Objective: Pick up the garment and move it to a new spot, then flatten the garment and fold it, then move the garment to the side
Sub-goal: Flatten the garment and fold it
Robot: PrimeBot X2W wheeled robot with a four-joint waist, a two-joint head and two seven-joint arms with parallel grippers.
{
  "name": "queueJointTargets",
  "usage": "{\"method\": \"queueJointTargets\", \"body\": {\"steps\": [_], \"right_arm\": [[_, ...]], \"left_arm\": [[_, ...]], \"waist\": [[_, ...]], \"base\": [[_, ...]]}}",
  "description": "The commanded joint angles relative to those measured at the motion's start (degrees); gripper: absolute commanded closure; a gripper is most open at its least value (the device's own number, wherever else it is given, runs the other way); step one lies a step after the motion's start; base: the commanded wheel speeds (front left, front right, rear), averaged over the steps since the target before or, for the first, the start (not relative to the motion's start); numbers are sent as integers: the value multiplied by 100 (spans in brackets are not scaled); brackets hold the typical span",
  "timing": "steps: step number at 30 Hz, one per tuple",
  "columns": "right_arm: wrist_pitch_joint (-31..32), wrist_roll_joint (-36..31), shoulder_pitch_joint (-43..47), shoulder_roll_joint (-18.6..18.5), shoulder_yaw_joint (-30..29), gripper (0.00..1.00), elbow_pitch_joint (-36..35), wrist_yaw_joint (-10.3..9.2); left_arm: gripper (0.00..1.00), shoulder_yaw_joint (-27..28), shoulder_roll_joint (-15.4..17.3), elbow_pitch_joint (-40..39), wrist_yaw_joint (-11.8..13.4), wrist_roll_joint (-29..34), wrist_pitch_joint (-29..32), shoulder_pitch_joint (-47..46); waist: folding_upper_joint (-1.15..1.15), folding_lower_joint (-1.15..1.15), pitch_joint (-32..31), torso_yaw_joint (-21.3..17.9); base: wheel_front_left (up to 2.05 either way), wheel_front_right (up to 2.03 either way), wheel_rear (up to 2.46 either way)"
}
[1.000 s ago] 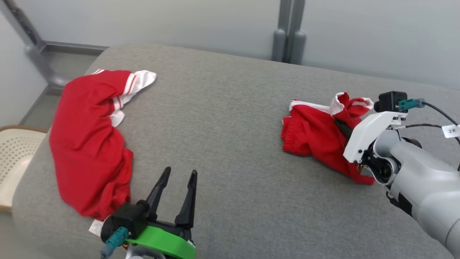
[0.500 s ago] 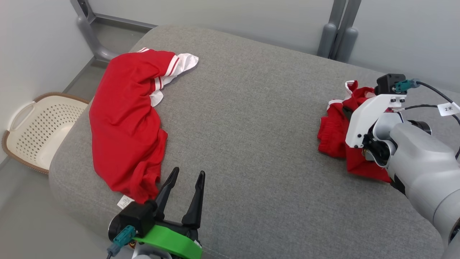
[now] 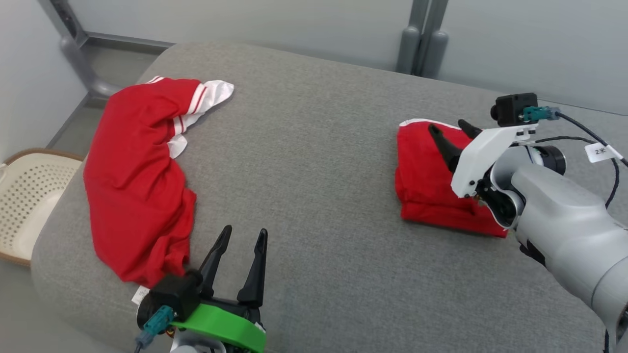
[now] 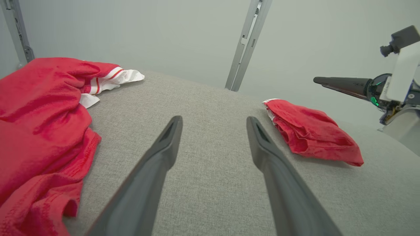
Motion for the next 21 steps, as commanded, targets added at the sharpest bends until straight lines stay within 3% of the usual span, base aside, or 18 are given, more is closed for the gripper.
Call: {"method": "queueJointTargets", "body": {"steps": [1,8,15,21], "right_arm": [[-167,-68,77,-104,-12,0,-98,-2],[-540,-544,138,-590,-380,0,-785,-2],[-532,-2269,1222,-876,-2527,0,-2130,-1],[-533,-3760,3013,-442,-4376,0,-3446,-1]], "left_arm": [[0,62,14,-49,-14,35,-2,43],[0,490,59,-288,-14,212,-2,115],[0,1013,111,-477,20,512,-1,178],[0,1352,106,-488,39,717,-1,216]], "waist": [[0,0,-121,-406],[0,0,-200,-1066],[0,0,-307,-1593],[0,0,-404,-1847]], "base": [[0,0,0],[0,0,0],[0,0,0],[0,0,0]]}}
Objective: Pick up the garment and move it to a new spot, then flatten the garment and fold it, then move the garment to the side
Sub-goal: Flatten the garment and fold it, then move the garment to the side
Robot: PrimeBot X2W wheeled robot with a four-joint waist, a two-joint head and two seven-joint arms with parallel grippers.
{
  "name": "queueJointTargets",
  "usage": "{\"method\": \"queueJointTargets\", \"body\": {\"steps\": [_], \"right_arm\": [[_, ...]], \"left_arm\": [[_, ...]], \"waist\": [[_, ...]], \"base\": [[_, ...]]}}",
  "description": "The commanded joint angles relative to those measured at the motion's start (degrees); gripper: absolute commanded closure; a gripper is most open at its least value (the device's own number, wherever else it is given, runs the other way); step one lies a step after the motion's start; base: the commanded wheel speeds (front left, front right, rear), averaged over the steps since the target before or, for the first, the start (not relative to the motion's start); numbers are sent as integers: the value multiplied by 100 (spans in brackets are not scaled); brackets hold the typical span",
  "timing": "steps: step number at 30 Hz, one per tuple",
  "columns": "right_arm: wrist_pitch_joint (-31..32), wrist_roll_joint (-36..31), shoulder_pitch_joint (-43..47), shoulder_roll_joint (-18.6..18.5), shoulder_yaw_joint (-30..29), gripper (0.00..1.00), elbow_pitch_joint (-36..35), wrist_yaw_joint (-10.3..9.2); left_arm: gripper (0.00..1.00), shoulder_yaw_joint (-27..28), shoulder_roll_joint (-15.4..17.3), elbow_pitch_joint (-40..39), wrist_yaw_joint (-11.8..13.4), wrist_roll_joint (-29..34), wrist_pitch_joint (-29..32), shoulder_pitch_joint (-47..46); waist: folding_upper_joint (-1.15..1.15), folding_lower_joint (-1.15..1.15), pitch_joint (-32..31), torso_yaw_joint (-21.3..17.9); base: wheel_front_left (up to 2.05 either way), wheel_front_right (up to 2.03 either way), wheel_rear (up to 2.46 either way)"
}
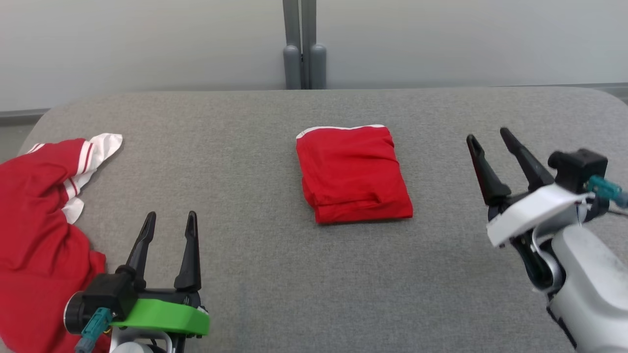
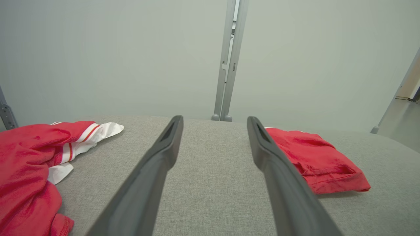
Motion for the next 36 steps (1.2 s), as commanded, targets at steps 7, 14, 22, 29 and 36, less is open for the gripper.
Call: {"method": "queueJointTargets", "body": {"steps": [7,14,22,29,36], "right_arm": [[-14,-1074,1618,669,-1136,0,-1024,1],[-14,-1522,2075,985,-1521,0,-1215,-1],[-15,-1594,1926,992,-1561,0,-1088,0],[490,-1447,1169,909,-1379,0,-517,-1],[1466,-1341,28,1042,-1751,0,533,0]], "left_arm": [[0,202,-11,168,23,328,0,141],[0,243,-31,246,12,562,0,204],[0,204,-62,223,-18,584,0,96],[0,54,-88,368,-26,410,0,-39],[0,-293,-102,622,-37,248,0,-229]], "waist": [[0,0,-168,-323],[0,0,-145,-374],[0,0,-86,-276],[0,0,84,83],[0,0,249,709]], "base": [[0,0,0],[0,0,0],[0,0,0],[0,0,0],[0,0,0]]}}
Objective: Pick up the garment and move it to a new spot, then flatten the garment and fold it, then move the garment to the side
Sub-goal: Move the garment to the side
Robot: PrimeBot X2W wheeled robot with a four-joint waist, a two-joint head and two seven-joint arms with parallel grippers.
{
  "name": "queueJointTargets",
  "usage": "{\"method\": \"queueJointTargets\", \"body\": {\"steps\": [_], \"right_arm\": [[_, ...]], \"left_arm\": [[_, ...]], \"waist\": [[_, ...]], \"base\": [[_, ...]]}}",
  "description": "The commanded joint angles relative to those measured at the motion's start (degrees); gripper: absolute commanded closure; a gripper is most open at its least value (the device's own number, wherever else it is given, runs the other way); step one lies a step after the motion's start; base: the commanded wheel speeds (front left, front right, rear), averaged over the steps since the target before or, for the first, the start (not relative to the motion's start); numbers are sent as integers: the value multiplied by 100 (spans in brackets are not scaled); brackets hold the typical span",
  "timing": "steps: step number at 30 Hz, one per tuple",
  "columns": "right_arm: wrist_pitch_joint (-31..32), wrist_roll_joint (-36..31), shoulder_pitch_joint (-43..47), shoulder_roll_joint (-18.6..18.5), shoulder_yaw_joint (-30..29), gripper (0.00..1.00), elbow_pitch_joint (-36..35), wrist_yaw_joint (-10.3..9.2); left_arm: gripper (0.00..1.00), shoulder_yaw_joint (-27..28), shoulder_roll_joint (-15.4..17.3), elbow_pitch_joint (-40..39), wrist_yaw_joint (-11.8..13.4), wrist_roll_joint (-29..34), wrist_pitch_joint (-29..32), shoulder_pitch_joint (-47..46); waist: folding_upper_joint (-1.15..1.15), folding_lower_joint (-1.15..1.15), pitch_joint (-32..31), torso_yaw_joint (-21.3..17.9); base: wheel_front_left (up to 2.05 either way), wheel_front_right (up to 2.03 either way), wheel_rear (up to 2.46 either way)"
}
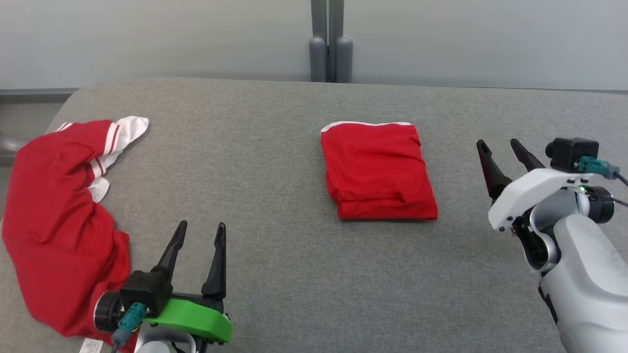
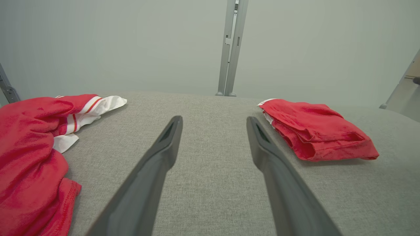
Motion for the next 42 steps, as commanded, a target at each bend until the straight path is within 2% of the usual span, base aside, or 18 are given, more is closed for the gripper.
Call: {"method": "queueJointTargets", "body": {"steps": [1,9,16,23,24,25,26,27,34,42], "right_arm": [[171,40,-186,52,-90,0,217,0],[1243,230,-1208,-20,-265,0,1564,0],[2251,445,-1780,-71,-320,0,2687,0],[2407,426,-1961,-3,-357,0,3272,0],[2405,427,-1970,10,-332,2,3313,0],[2396,427,-1987,21,-307,24,3334,0],[2380,432,-1995,47,-259,57,3337,0],[2340,426,-1995,61,-220,100,3315,0],[2002,593,-1958,160,172,100,2977,0],[1745,862,-1838,45,840,100,2421,-1]], "left_arm": [[0,-47,5,38,-14,-74,0,-115],[0,-334,-4,132,-19,-194,0,-359],[0,-450,-9,141,-19,-277,0,-498],[0,-495,-10,132,-4,-463,0,-524],[0,-497,-10,136,5,-454,0,-528],[0,-487,-9,134,14,-447,0,-524],[0,-470,-9,133,24,-434,0,-520],[0,-458,-8,134,24,-413,0,-518],[0,-358,9,142,16,-269,-1,-500],[0,-298,132,26,-1,-109,0,-465]], "waist": [[0,0,182,421],[0,0,612,1130],[0,0,852,1467],[0,0,948,1514],[0,0,953,1503],[0,0,956,1480],[0,0,952,1451],[0,0,943,1418],[0,0,675,935],[0,0,395,-50]], "base": [[0,0,0],[0,0,0],[0,0,0],[0,0,0],[0,0,0],[0,0,0],[0,0,0],[0,0,0],[0,0,0],[0,0,0]]}}
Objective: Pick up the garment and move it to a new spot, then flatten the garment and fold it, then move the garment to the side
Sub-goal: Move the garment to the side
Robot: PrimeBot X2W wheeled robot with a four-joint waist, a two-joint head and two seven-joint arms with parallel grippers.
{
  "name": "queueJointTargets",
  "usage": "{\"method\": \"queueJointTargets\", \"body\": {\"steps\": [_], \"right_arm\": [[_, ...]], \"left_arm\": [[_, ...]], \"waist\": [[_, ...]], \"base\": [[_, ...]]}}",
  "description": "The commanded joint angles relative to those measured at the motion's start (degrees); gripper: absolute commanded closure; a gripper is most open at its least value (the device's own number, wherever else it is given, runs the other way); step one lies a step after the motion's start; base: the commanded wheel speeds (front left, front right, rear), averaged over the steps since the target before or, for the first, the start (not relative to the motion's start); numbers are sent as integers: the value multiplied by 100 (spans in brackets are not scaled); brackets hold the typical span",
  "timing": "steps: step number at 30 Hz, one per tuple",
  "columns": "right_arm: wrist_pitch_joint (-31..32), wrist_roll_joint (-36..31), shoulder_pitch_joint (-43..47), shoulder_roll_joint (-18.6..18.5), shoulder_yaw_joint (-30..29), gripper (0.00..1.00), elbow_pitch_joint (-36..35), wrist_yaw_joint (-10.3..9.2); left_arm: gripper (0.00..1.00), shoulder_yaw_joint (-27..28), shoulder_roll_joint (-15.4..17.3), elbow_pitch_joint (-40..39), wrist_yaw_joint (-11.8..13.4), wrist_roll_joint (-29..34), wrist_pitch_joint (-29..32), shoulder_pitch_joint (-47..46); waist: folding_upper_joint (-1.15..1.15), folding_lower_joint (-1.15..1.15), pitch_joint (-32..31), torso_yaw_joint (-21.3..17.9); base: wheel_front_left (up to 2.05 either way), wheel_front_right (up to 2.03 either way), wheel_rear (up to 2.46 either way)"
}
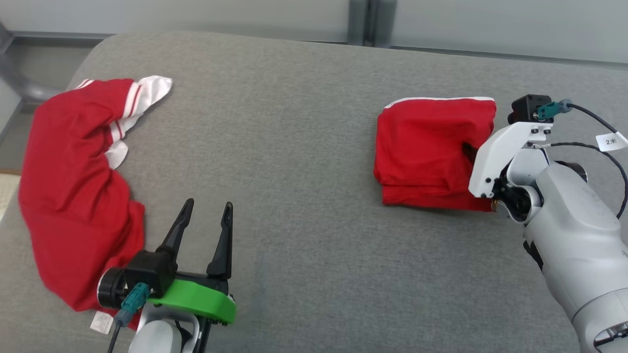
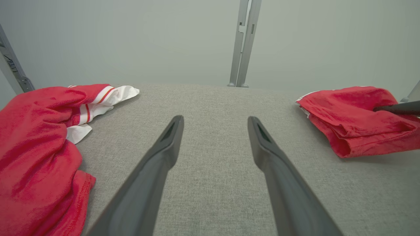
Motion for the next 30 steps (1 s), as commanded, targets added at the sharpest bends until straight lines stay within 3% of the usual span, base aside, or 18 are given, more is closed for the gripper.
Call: {"method": "queueJointTargets", "body": {"steps": [1,8,14,23,30], "right_arm": [[-50,75,101,-71,128,100,-111,-2],[-352,392,261,-444,614,100,-611,-1],[-606,533,379,-675,860,100,-767,-1],[-909,776,115,-952,1194,100,-897,-1],[-936,743,-434,-1535,1713,100,-828,-2]], "left_arm": [[0,13,45,-39,-9,63,0,-34],[0,-1,126,-58,-16,107,-1,-140],[0,-106,127,-31,-21,115,0,-243],[0,-316,242,-53,-23,137,0,-523],[0,-482,437,-110,-26,97,64,-865]], "waist": [[0,0,-270,-742],[0,0,-266,-1732],[0,0,-197,-2252],[0,0,298,-2491],[0,0,978,-2389]], "base": [[0,0,0],[0,0,0],[0,0,0],[0,0,0],[0,0,0]]}}
